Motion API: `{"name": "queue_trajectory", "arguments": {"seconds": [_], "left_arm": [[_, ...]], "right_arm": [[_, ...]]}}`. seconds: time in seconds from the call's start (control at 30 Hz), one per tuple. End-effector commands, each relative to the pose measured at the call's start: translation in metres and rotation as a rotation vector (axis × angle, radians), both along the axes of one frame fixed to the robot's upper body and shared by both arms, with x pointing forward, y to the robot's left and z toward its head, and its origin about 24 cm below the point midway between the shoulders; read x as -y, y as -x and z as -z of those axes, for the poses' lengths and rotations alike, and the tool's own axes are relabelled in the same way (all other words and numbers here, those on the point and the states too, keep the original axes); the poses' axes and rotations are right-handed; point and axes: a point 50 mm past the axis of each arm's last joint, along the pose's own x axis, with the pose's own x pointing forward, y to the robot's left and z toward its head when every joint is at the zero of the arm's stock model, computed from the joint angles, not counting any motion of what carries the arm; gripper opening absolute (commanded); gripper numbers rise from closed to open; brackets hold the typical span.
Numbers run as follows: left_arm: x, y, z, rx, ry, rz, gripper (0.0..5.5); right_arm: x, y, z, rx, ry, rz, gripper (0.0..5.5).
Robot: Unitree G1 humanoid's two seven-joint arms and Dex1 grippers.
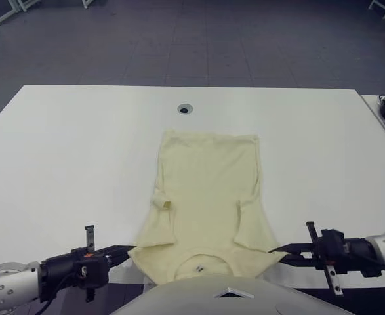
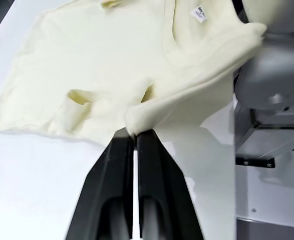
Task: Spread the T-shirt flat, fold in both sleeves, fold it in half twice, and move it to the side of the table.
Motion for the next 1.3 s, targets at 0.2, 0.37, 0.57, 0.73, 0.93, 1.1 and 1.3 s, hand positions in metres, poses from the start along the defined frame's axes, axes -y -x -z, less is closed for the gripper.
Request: {"name": "queue_trajectory", "arguments": {"seconds": [0.2, 0.37, 0.57, 0.73, 0.93, 1.1, 1.3], "left_arm": [[0.009, 0.035, -0.024, -0.283, 0.148, 0.104, 0.00], [0.023, 0.039, -0.048, -0.255, 0.266, 0.156, 0.00], [0.017, 0.035, -0.052, -0.245, 0.254, 0.145, 0.00], [0.004, 0.007, -0.047, -0.194, 0.197, 0.107, 0.00], [0.000, -0.054, -0.044, -0.024, 0.161, 0.021, 0.00], [0.003, -0.093, -0.045, 0.057, 0.206, -0.015, 0.00], [0.000, -0.129, -0.037, 0.091, 0.202, -0.073, 0.00]], "right_arm": [[0.004, 0.013, -0.023, -0.053, -0.119, 0.001, 0.00], [0.001, 0.024, -0.033, -0.052, -0.167, -0.011, 0.00], [-0.001, 0.026, -0.037, -0.046, -0.170, -0.020, 0.00], [-0.001, 0.011, -0.024, 0.011, -0.097, 0.018, 0.00], [-0.003, -0.038, -0.021, 0.172, -0.032, 0.126, 0.00], [-0.007, -0.071, -0.021, 0.235, -0.020, 0.154, 0.00], [-0.017, -0.114, -0.016, 0.283, -0.025, 0.189, 0.00]]}}
